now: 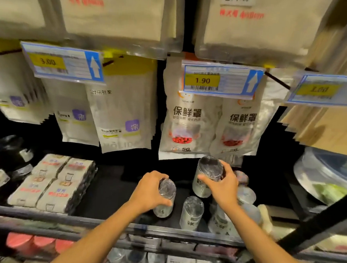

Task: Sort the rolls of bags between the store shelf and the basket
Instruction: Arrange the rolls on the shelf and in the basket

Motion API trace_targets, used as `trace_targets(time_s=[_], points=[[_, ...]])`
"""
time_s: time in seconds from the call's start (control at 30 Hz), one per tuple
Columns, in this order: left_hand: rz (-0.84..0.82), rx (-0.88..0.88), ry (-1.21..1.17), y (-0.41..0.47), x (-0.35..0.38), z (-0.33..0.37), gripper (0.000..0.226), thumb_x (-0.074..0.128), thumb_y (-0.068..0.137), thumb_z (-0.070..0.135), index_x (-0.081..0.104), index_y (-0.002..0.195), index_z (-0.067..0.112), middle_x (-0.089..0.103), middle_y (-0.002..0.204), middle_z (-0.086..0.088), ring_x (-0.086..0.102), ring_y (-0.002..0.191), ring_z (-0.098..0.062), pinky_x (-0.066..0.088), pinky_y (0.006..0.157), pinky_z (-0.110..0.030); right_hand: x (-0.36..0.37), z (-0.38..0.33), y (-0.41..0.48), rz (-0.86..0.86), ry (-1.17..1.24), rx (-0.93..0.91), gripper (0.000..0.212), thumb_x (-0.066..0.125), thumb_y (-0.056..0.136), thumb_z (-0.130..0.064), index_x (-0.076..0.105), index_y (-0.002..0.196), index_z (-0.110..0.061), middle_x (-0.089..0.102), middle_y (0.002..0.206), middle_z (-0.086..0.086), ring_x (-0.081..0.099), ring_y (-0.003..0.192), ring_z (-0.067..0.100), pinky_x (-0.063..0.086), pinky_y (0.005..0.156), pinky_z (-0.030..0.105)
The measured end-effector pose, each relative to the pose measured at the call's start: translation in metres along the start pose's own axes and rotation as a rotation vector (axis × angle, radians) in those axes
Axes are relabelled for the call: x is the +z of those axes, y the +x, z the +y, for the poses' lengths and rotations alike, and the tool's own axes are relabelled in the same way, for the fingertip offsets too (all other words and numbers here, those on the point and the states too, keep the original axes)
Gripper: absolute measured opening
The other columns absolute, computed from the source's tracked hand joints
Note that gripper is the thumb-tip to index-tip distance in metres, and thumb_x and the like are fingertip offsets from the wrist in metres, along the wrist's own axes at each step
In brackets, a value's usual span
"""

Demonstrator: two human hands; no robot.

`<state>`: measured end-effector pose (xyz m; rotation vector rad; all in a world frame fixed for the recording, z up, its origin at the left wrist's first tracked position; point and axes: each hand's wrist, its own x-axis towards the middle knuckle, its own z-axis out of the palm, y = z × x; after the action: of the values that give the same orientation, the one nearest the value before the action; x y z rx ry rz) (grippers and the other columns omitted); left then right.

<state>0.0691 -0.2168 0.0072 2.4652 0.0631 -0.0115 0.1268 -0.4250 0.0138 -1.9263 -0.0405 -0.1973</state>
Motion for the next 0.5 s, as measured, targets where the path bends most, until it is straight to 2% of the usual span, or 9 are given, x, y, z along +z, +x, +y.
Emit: trace_targets(time_s=[0.13, 0.2, 0.27, 0.37, 0.5], points=[[-0.095, -0.003, 0.054, 0.017, 0.022, -0.011, 0.085, 0.087, 0.057, 0.040, 0.051, 0.131, 0.022, 0.051, 0.125, 0.003, 0.045, 0.114, -0.017, 0.038, 0.096, -0.025, 0.014, 0.025, 0.017, -0.064, 0.005, 0.032, 0.061, 0.086, 0.064, -0.014, 0.051, 0.112, -0.024, 0.055, 0.096, -0.019, 0.055, 0.092, 0.007, 0.043, 0.084, 0.021], [-0.106, -0.001, 0.074, 0.022, 0.033, -0.015, 0.077, 0.086, 0.059, 0.038, 0.055, 0.126, 0.022, 0.053, 0.121, 0.002, 0.046, 0.111, -0.018, 0.038, 0.093, -0.025, 0.024, 0.038, 0.024, -0.089, 0.005, 0.075, 0.061, 0.085, 0.065, -0.013, 0.052, 0.116, -0.019, 0.058, 0.100, -0.011, 0.056, 0.095, 0.010, 0.044, 0.084, 0.021], [-0.117, -0.011, 0.085, 0.025, 0.044, -0.019, 0.071, 0.085, 0.062, 0.036, 0.056, 0.125, 0.022, 0.052, 0.121, 0.001, 0.046, 0.112, -0.019, 0.037, 0.094, -0.025, 0.035, 0.053, 0.030, -0.101, -0.004, 0.123, 0.063, 0.086, 0.065, -0.014, 0.053, 0.118, -0.015, 0.060, 0.106, -0.001, 0.059, 0.101, 0.017, 0.048, 0.089, 0.029], [-0.161, -0.043, 0.085, 0.027, 0.057, -0.024, 0.077, 0.085, 0.063, 0.037, 0.051, 0.131, 0.024, 0.049, 0.127, 0.003, 0.043, 0.116, -0.018, 0.034, 0.097, -0.024, 0.052, 0.069, 0.032, -0.115, -0.015, 0.191, 0.058, 0.087, 0.062, -0.014, 0.052, 0.107, -0.020, 0.059, 0.104, 0.000, 0.060, 0.099, 0.020, 0.050, 0.092, 0.034], [-0.180, -0.045, 0.107, 0.029, 0.069, -0.028, 0.077, 0.085, 0.064, 0.037, 0.050, 0.132, 0.024, 0.049, 0.130, 0.004, 0.042, 0.118, -0.018, 0.033, 0.101, -0.025, 0.064, 0.080, 0.027, -0.119, -0.029, 0.220, 0.055, 0.086, 0.061, -0.013, 0.058, 0.108, -0.017, 0.060, 0.098, -0.003, 0.057, 0.091, 0.013, 0.047, 0.081, 0.024]])
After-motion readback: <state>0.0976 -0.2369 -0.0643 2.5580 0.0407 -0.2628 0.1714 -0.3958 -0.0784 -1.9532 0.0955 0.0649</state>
